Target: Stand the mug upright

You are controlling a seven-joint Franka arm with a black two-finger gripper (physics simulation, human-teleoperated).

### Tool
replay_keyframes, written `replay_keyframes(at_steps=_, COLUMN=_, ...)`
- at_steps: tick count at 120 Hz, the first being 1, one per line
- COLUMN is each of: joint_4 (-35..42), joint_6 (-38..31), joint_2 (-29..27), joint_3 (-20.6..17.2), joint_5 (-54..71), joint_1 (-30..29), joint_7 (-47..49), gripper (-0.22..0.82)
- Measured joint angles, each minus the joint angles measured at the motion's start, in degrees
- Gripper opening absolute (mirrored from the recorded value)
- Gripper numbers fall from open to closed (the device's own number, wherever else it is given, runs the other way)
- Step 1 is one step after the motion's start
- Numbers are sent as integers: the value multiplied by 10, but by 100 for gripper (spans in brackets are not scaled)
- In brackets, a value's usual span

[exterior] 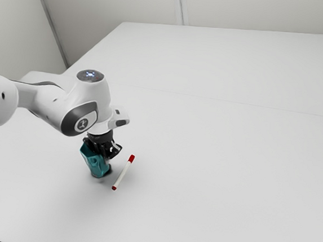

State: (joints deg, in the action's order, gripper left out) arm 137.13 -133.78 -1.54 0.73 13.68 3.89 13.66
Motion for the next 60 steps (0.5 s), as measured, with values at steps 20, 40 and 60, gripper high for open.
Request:
replay_keyframes(at_steps=20, joint_4=0, joint_6=-2, joint_2=-1, joint_3=0, joint_5=-2, joint_1=2, joint_7=6, gripper=-10)
replay_keyframes(at_steps=40, joint_4=0, joint_6=-5, joint_2=-11, joint_3=1, joint_5=-6, joint_1=2, joint_7=9, gripper=2)
replay_keyframes(at_steps=60, joint_4=0, joint_6=-7, joint_2=-30, joint_3=1, joint_5=-10, joint_1=4, joint_7=10, gripper=10)
